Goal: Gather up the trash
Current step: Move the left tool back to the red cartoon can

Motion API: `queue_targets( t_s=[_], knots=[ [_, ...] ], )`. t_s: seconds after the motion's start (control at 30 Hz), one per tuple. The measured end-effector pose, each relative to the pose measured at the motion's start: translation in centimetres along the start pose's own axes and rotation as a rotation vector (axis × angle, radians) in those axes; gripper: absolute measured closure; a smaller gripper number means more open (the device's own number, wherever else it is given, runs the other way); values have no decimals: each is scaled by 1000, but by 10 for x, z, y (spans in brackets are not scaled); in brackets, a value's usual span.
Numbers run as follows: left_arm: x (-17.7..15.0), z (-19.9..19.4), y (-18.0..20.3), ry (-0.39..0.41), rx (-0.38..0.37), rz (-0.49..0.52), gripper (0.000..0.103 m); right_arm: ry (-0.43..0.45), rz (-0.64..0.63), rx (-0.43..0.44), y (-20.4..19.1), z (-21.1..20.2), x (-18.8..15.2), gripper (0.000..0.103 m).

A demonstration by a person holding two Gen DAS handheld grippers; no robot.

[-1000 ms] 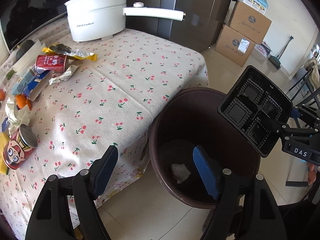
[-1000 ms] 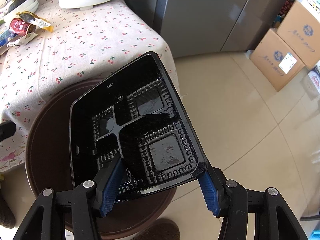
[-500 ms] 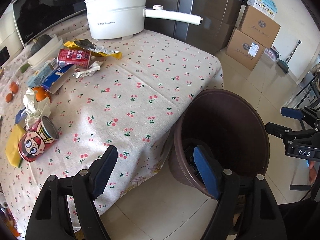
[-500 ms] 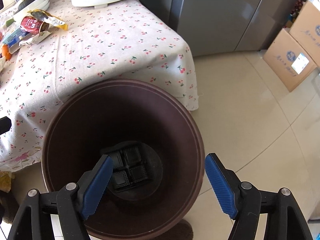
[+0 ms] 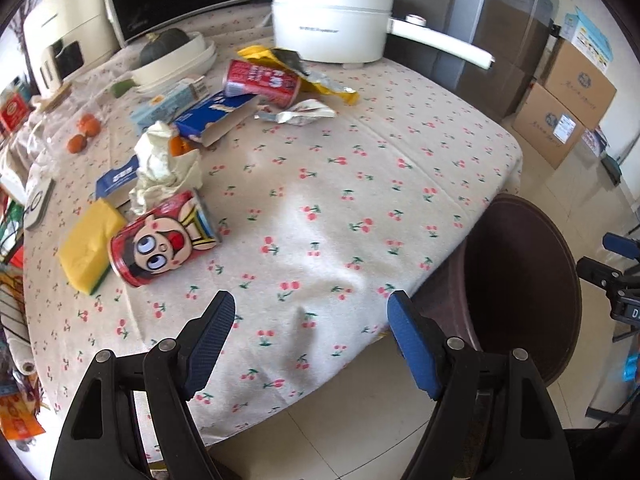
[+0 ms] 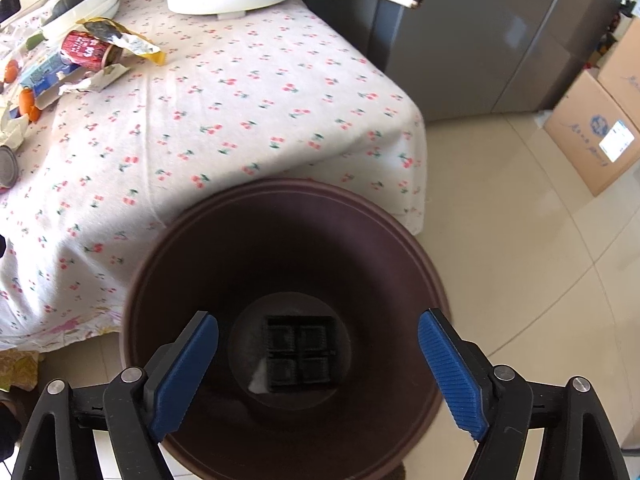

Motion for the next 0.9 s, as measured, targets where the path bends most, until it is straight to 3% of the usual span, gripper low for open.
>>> queue_targets(
  t_s=[0.3,0.5,0.9],
  knots=[
    [5,41,-72,-90,144,-238,22,-1,-35,30,-33,12,23,14],
    [16,63,-91,-103,201,-339,22,-6,-68,34,-50,19,31,13],
    [27,88,-95,-126,188,-433,22,-39,-80,24,-49,33,29,13]
  ],
)
Point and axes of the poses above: each gripper's, at about its wrist camera, not at the fingertips, and z roughly the way its jaws point, y to its right, x to its top, the point moved 9 cm from there along z, roughly the way its jaws point, and after that the axes turned 14 degrees about x, right-handed, at the moved point
